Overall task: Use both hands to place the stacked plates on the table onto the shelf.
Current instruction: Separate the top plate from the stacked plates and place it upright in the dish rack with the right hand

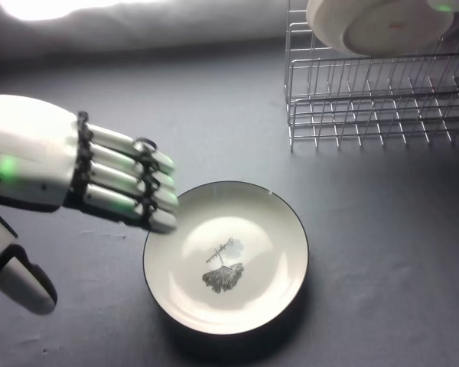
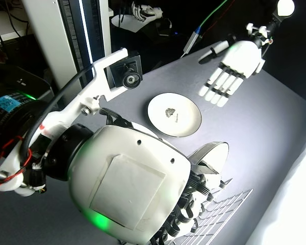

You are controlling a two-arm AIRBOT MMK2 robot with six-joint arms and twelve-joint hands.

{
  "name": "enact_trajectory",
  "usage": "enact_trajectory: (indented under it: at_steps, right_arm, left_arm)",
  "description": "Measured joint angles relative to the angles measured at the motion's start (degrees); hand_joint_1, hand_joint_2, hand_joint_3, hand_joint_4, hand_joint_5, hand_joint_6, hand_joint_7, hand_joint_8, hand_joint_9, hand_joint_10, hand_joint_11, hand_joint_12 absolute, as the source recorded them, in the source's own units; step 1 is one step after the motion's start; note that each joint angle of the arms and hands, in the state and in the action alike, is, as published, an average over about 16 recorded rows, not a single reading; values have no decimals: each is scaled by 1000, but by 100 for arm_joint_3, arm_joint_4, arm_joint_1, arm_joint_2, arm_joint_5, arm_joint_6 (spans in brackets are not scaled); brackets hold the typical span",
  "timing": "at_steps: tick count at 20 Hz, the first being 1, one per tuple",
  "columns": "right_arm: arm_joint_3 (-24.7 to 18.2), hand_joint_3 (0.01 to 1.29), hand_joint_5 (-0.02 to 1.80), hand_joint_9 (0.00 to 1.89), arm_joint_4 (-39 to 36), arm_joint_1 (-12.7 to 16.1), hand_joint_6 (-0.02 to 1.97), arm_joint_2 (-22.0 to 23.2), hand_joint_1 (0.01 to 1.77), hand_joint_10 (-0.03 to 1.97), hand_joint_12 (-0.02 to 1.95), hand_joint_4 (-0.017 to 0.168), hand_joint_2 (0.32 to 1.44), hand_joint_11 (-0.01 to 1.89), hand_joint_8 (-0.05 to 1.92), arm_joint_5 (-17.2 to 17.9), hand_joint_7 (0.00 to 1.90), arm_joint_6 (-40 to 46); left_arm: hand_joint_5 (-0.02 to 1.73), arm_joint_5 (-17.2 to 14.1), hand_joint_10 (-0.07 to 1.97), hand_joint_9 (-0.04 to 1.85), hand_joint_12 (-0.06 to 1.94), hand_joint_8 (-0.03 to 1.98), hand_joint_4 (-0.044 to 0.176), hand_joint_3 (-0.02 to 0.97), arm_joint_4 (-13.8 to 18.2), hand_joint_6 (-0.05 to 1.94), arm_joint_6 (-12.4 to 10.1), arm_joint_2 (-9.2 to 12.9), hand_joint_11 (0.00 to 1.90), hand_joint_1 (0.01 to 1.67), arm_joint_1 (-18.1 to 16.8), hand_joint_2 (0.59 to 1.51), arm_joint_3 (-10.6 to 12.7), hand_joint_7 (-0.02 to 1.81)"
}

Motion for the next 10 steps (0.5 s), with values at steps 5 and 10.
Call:
enact_trajectory:
  at_steps: [5,10]
  right_arm:
    - [133,14,855,881,20,-225,1115,-17,1361,1201,1373,-7,1065,727,989,169,967,-25]
    - [272,14,851,878,23,-425,1129,-52,1355,1205,1367,-7,1071,717,996,280,959,-53]
  left_arm:
    - [126,-453,10,128,174,11,5,-2,5,12,193,-169,35,12,143,1089,116,140]
    - [129,-635,9,129,177,10,3,-3,0,13,440,-306,34,15,315,1090,217,143]
